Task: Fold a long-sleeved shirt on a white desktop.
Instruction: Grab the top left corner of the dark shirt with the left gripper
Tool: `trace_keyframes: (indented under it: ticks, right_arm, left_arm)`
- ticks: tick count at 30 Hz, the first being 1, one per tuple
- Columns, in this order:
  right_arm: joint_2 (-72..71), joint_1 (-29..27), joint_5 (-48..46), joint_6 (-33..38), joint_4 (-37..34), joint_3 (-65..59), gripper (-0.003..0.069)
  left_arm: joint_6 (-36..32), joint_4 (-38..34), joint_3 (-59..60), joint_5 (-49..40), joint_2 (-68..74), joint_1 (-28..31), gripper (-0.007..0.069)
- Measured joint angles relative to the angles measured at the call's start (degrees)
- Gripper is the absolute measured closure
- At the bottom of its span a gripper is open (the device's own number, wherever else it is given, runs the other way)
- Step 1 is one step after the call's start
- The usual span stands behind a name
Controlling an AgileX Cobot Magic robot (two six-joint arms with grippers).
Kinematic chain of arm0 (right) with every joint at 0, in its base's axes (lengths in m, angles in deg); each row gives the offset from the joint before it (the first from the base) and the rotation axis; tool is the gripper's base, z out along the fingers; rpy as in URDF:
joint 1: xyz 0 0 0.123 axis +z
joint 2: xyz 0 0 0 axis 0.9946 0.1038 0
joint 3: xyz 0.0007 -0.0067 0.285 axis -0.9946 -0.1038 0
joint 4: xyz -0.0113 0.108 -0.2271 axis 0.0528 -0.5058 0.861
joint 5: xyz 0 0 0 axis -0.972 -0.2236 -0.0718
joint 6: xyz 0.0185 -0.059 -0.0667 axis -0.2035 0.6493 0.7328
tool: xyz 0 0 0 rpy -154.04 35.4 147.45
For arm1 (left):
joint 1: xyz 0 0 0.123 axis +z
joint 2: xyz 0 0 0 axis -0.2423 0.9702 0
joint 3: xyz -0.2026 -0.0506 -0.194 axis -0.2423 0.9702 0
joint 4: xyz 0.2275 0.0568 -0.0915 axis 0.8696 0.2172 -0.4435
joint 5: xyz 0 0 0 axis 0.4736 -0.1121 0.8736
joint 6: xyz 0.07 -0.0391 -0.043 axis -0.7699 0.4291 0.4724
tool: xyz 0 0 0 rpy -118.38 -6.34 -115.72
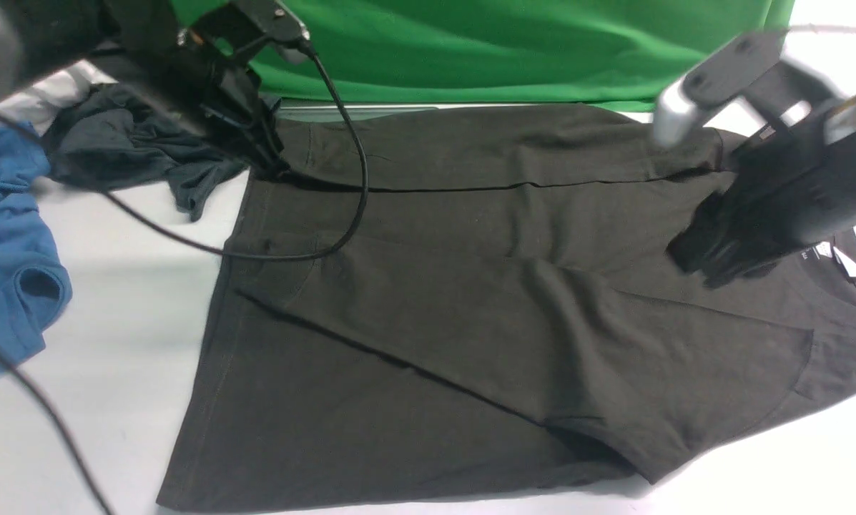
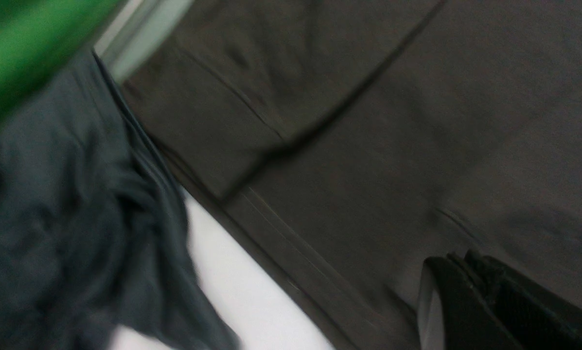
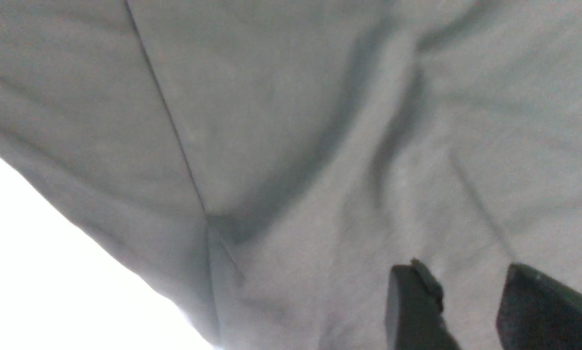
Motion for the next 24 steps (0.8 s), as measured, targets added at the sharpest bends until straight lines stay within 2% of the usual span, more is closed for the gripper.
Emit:
trace_keyframes:
  ticks: [2, 5, 6, 7, 8, 11, 14, 19, 21, 22, 23, 24]
  right_arm:
    - [-3.59, 0.00, 0.00, -0.34, 0.00, 0.00, 0.0414]
    - [-6.73, 0.00, -0.26, -0.54, -0.07, 0.00, 0.0414]
    - [-7.20, 0.00, -0.33, -0.59, -0.07, 0.00, 0.0414]
    - [-7.30, 0.00, -0.33, -0.59, -0.07, 0.00, 0.0414]
    - [-7.90, 0.00, -0.36, -0.64, -0.07, 0.00, 0.0414]
    - [-8.10, 0.00, -0.45, -0.70, -0.11, -0.06, 0.0414]
    - [-8.10, 0.00, -0.45, -0.76, -0.11, -0.28, 0.0414]
    - [-8.10, 0.00, -0.28, -1.03, -0.11, -0.61, 0.0414]
    - [-8.10, 0.00, -0.16, -1.14, -0.11, -0.61, 0.0414]
    - [-8.10, 0.00, -0.16, -1.14, -0.11, -0.61, 0.0414]
    - [-8.10, 0.00, 0.26, -1.52, -0.11, -0.61, 0.0414]
    - [-8.10, 0.00, 0.33, -1.52, -0.11, -0.61, 0.0414]
  left_arm:
    - [-7.84, 0.58, -2.64, 1.65, 3.75, 0.06, 0.0569]
    - [-14.76, 1.52, -3.36, 6.43, 7.78, 0.06, 0.0465]
    - [-15.50, 2.32, -3.36, 8.29, 9.00, 0.06, 0.0420]
    - [-15.64, 2.53, -3.36, 8.66, 9.24, 0.06, 0.0411]
    - [-16.43, 4.78, -3.36, 10.96, 10.75, 0.06, 0.0345]
    - [-16.81, 10.44, -3.36, 14.80, 13.75, 0.06, 0.0215]
    - [-16.86, 12.42, -3.36, 17.70, 15.74, 0.06, 0.0162]
    - [-16.87, 13.13, -3.36, 24.02, 18.06, 0.06, 0.0176]
    - [-16.87, 13.32, -3.36, 27.55, 18.96, 0.06, 0.0234]
    - [-16.87, 13.32, -3.38, 27.82, 19.05, 0.06, 0.0239]
    - [-16.87, 13.58, -3.38, 29.57, 19.59, 0.06, 0.0300]
    - [-16.92, 13.63, -3.38, 29.72, 19.65, 0.06, 0.0309]
